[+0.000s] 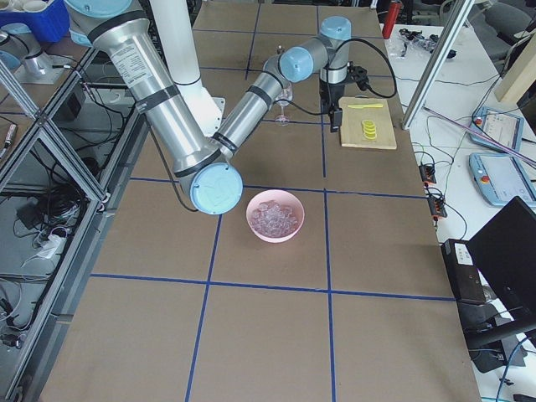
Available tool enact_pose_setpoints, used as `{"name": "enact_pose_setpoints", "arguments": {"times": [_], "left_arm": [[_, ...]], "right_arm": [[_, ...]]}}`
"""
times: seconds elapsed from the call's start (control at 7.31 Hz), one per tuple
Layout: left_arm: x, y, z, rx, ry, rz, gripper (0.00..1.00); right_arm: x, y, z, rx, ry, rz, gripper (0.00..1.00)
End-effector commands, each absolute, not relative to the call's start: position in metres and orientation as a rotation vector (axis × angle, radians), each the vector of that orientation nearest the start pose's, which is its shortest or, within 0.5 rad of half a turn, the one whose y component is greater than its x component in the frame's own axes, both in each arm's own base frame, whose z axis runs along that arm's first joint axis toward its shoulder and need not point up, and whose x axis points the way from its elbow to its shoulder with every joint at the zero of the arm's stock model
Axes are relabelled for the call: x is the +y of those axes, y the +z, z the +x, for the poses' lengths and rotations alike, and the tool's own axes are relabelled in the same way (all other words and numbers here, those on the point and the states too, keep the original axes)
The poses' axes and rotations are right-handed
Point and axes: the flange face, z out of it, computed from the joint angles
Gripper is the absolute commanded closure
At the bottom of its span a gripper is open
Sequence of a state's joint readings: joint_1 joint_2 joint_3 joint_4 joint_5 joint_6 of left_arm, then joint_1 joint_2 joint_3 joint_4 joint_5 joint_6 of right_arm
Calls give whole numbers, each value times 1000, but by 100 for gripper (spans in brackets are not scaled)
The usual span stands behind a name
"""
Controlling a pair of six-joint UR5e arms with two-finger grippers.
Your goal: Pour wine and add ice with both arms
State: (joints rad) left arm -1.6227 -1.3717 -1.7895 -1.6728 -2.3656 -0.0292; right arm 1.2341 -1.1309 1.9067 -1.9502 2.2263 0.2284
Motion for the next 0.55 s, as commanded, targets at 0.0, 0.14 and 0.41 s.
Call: {"name": "enact_pose_setpoints", "arguments": {"times": [0.0,0.14,0.41], "left_arm": [[-416,627,-65,753,21,110,0],[-412,628,-64,752,19,99,0],[-402,621,-65,767,-13,31,0]], "right_arm": [[-555,446,-39,-670,-264,93,0],[-525,502,-10,-657,-210,64,0],[-487,556,19,-664,-160,52,0]]}}
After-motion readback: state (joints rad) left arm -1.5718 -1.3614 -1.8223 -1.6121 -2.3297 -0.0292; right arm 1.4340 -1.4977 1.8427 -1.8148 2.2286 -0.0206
